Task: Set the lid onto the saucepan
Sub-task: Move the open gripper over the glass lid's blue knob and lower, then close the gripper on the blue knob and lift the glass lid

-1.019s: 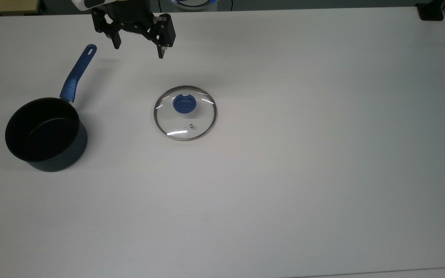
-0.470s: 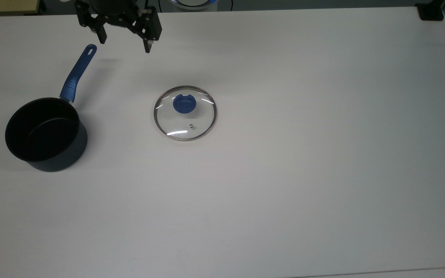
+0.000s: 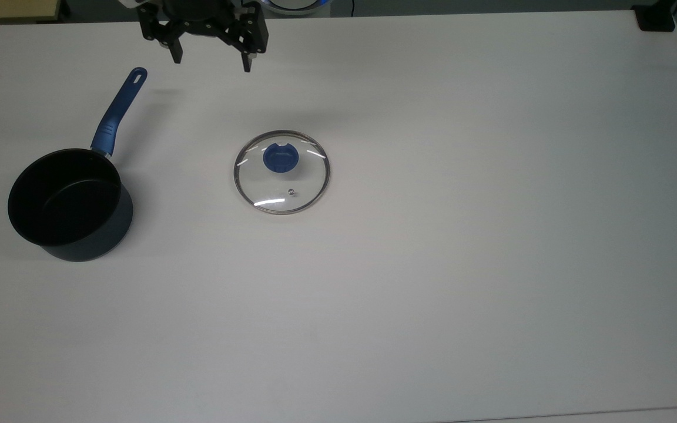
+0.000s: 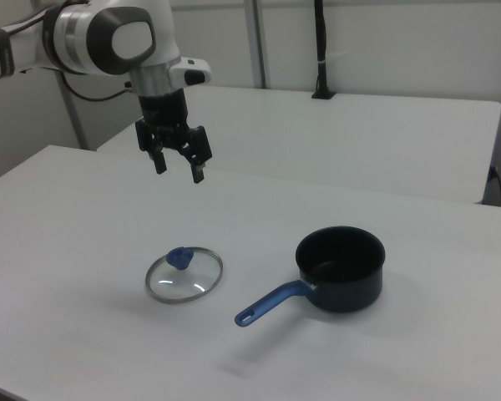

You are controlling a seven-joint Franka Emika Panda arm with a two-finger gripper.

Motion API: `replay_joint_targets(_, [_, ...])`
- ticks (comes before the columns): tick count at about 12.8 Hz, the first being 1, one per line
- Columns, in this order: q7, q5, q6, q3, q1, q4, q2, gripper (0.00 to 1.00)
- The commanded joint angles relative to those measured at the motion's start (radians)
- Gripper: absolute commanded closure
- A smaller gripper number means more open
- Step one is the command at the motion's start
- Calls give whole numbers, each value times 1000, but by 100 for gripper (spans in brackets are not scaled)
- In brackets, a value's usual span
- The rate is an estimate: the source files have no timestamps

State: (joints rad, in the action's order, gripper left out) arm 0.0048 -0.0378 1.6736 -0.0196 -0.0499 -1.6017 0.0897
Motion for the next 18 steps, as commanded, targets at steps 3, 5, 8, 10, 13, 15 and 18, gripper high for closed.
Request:
replay_joint_targets(3, [-80,3,49,-11,44,-117,-1,0])
replay_joint_targets(5, [-83,-23,131,-11,47,-197,-4,0])
replay_joint_targets(8, [-83,-62,271,-11,91,-325,7,0])
replay_joint_targets(10, [-77,-63,288,-13,113,-322,56,0])
replay_joint_targets(13, [-51,-63,371,-11,125,-325,110,0])
replay_joint_targets(15, [-40,-59,403,-11,127,-323,131,0])
replay_joint_targets(18, [0,-59,452,-11,140,-324,163,0])
